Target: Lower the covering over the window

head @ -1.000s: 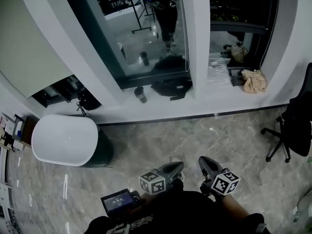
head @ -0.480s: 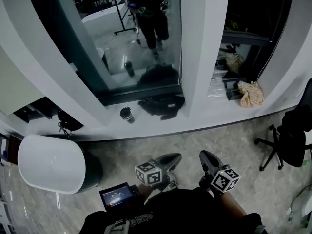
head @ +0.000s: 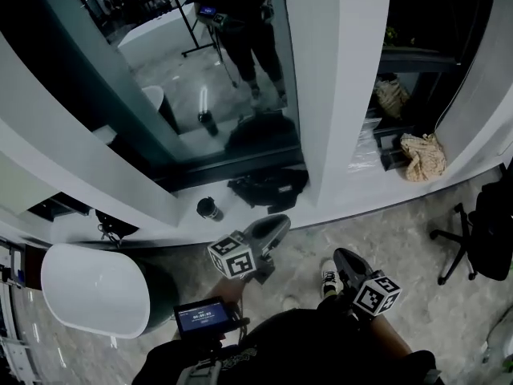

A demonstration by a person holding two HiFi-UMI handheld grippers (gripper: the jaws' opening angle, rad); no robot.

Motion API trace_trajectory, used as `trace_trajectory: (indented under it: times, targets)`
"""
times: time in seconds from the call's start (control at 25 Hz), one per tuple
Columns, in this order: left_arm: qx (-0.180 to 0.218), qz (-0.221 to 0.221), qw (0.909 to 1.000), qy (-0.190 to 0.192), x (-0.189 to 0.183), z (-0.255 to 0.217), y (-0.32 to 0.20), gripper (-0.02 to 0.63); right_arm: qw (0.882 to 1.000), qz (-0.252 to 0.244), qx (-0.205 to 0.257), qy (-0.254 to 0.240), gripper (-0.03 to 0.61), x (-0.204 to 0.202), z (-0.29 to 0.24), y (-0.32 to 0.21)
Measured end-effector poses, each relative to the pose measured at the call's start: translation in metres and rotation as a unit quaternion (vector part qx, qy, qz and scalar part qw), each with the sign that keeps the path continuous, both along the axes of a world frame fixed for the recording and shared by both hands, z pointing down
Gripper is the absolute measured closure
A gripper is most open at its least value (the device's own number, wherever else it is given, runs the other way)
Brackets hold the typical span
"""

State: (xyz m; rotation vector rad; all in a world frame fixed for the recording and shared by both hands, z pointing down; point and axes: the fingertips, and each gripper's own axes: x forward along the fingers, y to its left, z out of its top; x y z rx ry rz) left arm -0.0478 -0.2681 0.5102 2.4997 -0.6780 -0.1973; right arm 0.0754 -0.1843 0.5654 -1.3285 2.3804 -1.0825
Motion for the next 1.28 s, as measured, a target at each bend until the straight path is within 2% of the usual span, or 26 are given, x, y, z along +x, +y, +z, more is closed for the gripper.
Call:
trace_trajectory:
  times: [0.04,0.2,0.44,0.64,0.76,0.88,0.92,0.96,1.04,1.16,1.28]
  targets:
    - [0.021,-0.005,0.9998,0.003,0.002,-0.016,-0.022,0.559,1.0,-0.001,0.0,-0.005,0.555,0.005,-0.001,-0.013]
    - [0.103,-0.033,0.994,0.021,0.02,-0.086,-0.102,0.538,0.999,-0.029,0.016,-0.012,0.555,0.021,-0.01,-0.062]
    - [0.175,-0.055,0.9819,0.048,0.067,-0.166,-0.189,0.518,0.997,-0.066,0.043,-0.009,0.558,0.061,-0.018,-0.118]
    - [0.199,-0.082,0.9704,0.11,0.078,-0.209,-0.234,0.506,0.999,-0.043,0.03,-0.009,0.56,0.109,-0.014,-0.139]
    - [0.215,-0.052,0.964,0.147,0.083,-0.226,-0.244,0.465,1.0,-0.016,0.027,-0.005,0.561,0.13,-0.017,-0.148]
    - [0.228,-0.038,0.9596,0.161,0.087,-0.238,-0.254,0.45,1.0,-0.001,0.029,0.001,0.563,0.139,-0.017,-0.158]
    - [0.227,-0.043,0.9592,0.164,0.085,-0.24,-0.258,0.531,1.0,0.004,0.029,0.001,0.565,0.138,-0.018,-0.16]
    - [0.225,-0.051,0.9597,0.161,0.082,-0.24,-0.261,0.598,1.0,0.008,0.028,0.002,0.566,0.137,-0.02,-0.161]
    - [0.227,-0.063,0.9639,0.124,0.082,-0.234,-0.263,0.6,1.0,0.012,0.025,0.004,0.569,0.132,-0.02,-0.164]
    - [0.25,-0.059,0.9655,0.039,0.088,-0.218,-0.253,0.6,1.0,-0.005,0.025,0.0,0.569,0.115,-0.016,-0.171]
    - [0.264,-0.055,0.9628,0.018,0.075,-0.214,-0.24,0.601,0.999,-0.029,0.028,0.001,0.571,0.089,-0.017,-0.175]
